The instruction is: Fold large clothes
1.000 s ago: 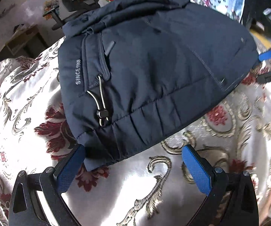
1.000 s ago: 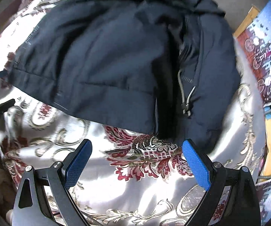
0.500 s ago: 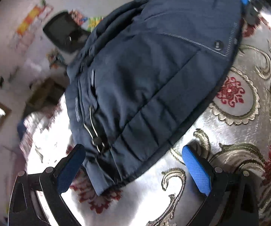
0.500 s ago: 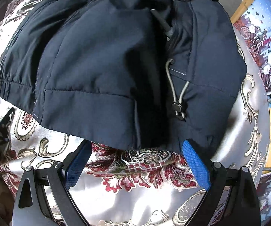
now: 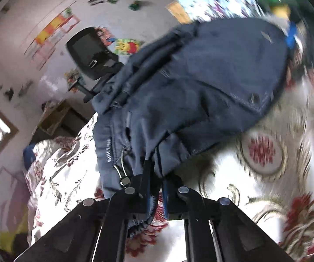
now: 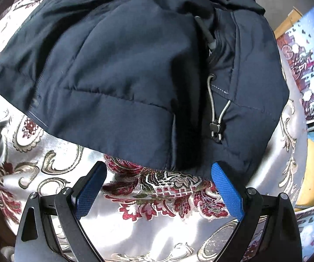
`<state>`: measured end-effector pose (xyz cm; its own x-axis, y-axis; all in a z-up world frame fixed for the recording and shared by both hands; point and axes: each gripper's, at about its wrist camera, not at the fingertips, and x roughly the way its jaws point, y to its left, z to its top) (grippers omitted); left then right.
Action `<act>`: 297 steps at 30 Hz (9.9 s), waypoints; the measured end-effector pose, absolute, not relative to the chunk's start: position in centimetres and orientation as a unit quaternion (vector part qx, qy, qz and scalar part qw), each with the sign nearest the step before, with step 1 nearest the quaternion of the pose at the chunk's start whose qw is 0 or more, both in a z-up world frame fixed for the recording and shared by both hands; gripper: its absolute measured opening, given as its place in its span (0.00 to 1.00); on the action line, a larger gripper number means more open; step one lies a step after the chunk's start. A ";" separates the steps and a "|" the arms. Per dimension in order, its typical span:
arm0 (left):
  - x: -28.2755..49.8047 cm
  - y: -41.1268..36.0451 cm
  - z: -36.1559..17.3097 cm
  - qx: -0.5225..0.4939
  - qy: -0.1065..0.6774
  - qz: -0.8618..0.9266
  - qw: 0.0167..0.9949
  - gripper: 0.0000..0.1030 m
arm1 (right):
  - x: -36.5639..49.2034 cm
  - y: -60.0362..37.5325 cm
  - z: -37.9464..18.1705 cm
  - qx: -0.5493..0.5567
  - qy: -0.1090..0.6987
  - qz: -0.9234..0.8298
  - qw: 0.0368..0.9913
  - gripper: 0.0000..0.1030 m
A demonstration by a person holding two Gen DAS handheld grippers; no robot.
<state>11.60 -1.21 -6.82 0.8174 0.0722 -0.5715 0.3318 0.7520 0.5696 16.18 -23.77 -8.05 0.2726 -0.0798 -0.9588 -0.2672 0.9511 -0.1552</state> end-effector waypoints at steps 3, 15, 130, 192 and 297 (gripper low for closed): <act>12.4 -0.4 -4.1 0.303 0.303 -0.074 0.900 0.08 | 15.6 -22.6 -8.3 -0.154 0.590 0.064 0.790 0.91; 16.3 1.7 3.7 0.167 0.345 -0.077 0.920 0.07 | 13.2 -18.6 -8.5 -0.227 0.523 0.023 0.821 0.88; 26.2 3.6 0.0 0.040 0.350 -0.220 0.910 0.98 | 23.3 -22.4 -2.9 -0.018 0.388 0.125 0.913 0.73; 43.2 6.1 -6.7 -0.045 0.369 -0.090 0.924 1.00 | 42.5 -24.6 -11.3 0.041 0.379 0.068 0.922 0.81; 39.4 16.2 -1.6 -0.226 0.472 -0.167 0.835 0.20 | 35.5 -32.5 -2.6 0.110 0.399 0.075 0.907 0.12</act>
<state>39.41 16.17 -1.59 0.4979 -0.4926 -0.7137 0.0657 0.8421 -0.5354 35.51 -32.46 -2.60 0.6709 0.2232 -0.7071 -0.0472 0.9645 0.2596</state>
